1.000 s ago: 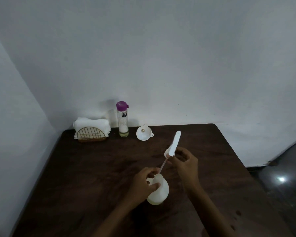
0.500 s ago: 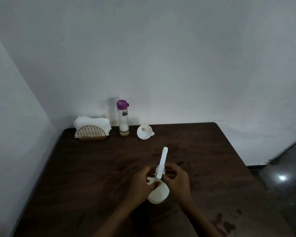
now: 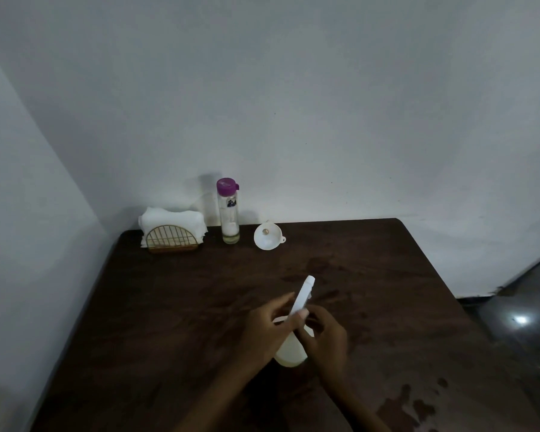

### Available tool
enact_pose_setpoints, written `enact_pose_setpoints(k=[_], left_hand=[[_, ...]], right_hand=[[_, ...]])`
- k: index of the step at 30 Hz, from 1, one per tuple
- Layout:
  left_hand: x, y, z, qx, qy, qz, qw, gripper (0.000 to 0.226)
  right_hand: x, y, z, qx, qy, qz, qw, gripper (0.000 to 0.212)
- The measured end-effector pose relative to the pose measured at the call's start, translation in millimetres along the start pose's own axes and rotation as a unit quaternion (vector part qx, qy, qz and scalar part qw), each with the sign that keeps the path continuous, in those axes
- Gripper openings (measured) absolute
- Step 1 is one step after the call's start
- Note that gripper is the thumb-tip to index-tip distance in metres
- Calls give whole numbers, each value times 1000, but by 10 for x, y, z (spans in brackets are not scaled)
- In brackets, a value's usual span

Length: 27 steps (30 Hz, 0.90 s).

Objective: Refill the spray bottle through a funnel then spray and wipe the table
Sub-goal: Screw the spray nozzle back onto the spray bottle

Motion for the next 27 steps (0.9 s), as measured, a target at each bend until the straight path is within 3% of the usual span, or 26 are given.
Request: enact_pose_setpoints(k=[3,7,10,14,20,27], left_hand=[[15,9,-3,27,9,-54,998,28],[-23,-21,-12,39,20,-71,997,9],[-30,-44,-7,38,16,-71,997,9],[-21,-37,16,36,-20,-48,998,31],[-6,24,77,33,-36,-44,998,24],[-17,27,65,24,-29,-26,999,19]], right_hand=[[-3,-11,0,5,2,-11,1000,19],[13,-44,20,18,10,-43,999,23],[39,-6,27,16,-13,-43,999,22],[63,33,52,24,15,-57,998,20],[99,37,78,44,59,-70,995,22],[140,28,142,34,34,-100,994,20]])
Point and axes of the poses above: each hand's wrist, its own z-axis away from the middle knuckle, its own x-axis out of the palm, y = z × x, the point moved 2 cm from there along -z, towards the middle knuckle, and after that the axes turned 1 degree about -y, right-handed, at the moved point
